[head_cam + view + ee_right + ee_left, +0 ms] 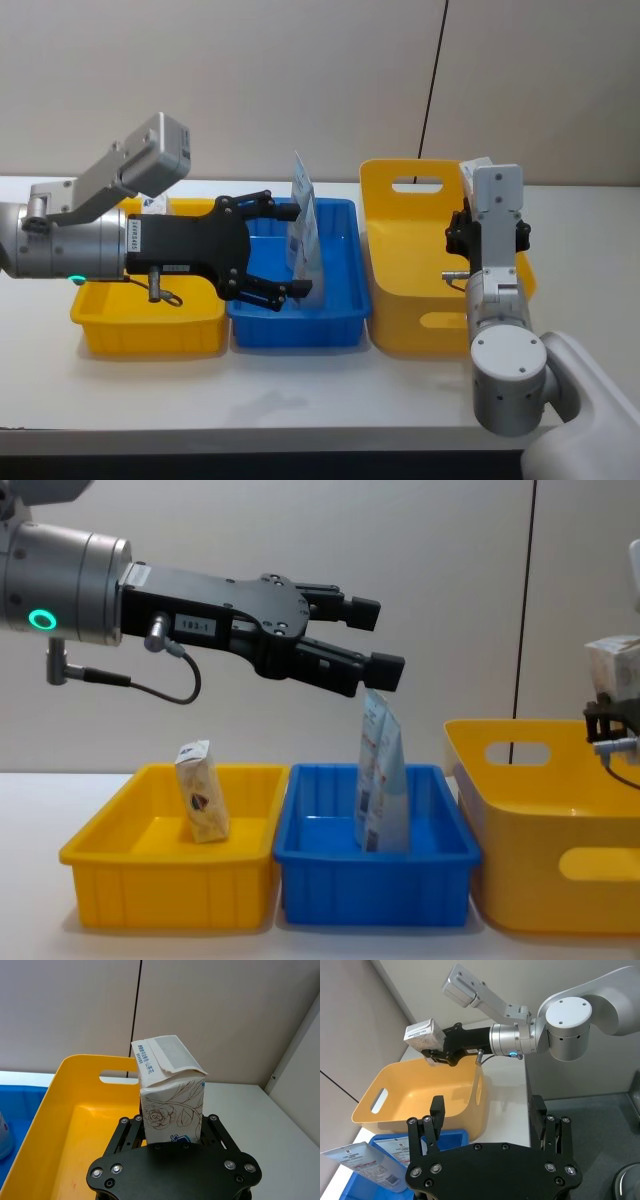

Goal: Bimanual collaborative sorting of washing and personal care products

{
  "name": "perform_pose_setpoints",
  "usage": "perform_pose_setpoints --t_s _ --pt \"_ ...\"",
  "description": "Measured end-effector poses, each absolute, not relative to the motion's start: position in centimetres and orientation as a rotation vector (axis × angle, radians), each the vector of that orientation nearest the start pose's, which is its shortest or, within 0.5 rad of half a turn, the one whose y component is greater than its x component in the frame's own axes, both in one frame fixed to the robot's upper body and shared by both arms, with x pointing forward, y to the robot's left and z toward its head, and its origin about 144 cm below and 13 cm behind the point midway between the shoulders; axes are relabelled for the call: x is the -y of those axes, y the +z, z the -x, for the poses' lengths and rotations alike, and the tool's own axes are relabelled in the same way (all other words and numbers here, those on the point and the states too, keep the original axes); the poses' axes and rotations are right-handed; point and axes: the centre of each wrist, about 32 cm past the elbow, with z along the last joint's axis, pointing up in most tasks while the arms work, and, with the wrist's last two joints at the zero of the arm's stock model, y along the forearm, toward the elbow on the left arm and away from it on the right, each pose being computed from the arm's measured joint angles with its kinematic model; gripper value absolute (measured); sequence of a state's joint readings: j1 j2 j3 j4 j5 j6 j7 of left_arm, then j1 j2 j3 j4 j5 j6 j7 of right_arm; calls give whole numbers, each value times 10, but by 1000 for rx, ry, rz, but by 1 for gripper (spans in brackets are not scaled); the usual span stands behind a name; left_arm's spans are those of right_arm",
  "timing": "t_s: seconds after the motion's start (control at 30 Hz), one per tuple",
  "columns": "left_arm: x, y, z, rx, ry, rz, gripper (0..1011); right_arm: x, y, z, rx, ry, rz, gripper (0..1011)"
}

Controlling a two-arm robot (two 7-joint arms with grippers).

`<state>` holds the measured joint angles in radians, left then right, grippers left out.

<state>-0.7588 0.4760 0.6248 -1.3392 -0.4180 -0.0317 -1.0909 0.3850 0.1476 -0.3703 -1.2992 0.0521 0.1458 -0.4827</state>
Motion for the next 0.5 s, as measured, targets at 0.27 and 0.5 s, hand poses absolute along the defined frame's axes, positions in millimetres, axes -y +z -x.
perform_pose_setpoints --t_s 0.27,0.5 --pt "-233 1317 -604 361 87 -202 1001 171 1182 -552 181 -1756 200 352" --pt "-233 1317 -604 361 87 -202 1001 170 1182 -552 182 -1757 200 351"
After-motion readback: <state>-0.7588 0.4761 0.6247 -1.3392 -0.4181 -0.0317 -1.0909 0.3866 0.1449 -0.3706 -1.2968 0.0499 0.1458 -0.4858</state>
